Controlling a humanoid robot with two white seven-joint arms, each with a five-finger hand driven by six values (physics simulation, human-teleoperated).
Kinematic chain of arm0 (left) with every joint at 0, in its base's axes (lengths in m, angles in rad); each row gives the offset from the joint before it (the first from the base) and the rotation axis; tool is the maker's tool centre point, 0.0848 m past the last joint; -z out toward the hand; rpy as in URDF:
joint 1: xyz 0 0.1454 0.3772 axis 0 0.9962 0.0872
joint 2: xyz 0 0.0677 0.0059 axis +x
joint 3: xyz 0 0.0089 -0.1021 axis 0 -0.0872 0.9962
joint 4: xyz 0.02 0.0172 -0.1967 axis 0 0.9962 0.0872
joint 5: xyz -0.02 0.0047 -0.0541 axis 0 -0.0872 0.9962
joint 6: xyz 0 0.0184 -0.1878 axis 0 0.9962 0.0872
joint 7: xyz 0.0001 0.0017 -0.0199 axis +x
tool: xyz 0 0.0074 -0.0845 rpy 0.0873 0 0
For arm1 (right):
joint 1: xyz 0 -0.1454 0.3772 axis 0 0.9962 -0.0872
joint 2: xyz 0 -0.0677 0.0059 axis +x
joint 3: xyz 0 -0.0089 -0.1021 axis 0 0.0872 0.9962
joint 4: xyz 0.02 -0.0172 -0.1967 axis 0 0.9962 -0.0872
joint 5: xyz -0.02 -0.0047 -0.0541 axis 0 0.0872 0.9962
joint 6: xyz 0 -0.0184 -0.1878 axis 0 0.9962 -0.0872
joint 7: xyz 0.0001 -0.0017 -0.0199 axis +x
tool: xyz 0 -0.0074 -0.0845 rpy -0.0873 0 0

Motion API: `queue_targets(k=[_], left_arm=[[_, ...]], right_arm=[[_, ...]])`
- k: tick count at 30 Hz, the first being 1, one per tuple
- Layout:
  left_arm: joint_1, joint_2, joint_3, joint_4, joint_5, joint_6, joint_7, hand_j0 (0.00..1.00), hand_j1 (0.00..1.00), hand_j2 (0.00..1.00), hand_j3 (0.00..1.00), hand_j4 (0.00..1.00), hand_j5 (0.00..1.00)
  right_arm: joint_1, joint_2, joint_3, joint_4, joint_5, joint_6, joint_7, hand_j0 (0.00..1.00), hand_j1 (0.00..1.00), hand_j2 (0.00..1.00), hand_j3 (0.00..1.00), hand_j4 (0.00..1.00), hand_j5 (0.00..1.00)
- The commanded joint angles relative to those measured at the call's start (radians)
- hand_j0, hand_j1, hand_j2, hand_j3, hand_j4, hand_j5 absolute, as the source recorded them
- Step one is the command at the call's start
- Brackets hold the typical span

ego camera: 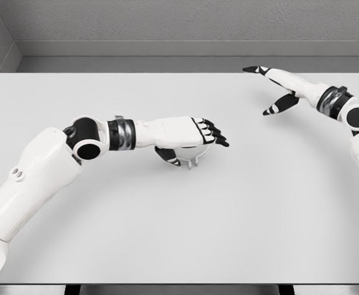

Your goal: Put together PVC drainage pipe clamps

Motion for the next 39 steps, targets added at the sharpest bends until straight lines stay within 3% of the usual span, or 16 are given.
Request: queue_targets(k=[1,10,33,35,39], left_arm=[[0.0,-0.015,0.002,0.031,0.004,0.002,-0.003,1.0,1.0,1.0,1.0,1.0,1.0],[-0.002,-0.059,0.0,0.083,-0.027,0.002,-0.004,1.0,1.0,1.0,1.0,1.0,1.0],[-0.002,-0.078,0.002,0.091,-0.038,0.002,-0.004,1.0,1.0,1.0,1.0,1.0,1.0],[-0.014,-0.093,0.003,0.131,-0.041,0.002,-0.004,1.0,1.0,1.0,1.0,1.0,1.0],[-0.017,-0.096,0.003,0.139,-0.041,0.002,-0.004,1.0,1.0,1.0,1.0,1.0,1.0]], right_arm=[[0.0,0.001,-0.003,-0.006,-0.008,0.002,0.004,1.0,1.0,1.0,1.0,1.0,1.0],[0.005,-0.005,-0.011,-0.033,-0.008,0.002,0.003,1.0,1.0,1.0,1.0,1.0,1.0],[0.005,-0.005,-0.006,-0.106,-0.01,0.002,0.006,1.0,1.0,1.0,1.0,1.0,1.0],[0.006,-0.005,-0.008,-0.106,-0.01,0.002,0.006,1.0,1.0,1.0,1.0,1.0,1.0],[0.008,-0.008,-0.009,-0.106,-0.01,0.002,0.006,1.0,1.0,1.0,1.0,1.0,1.0]])
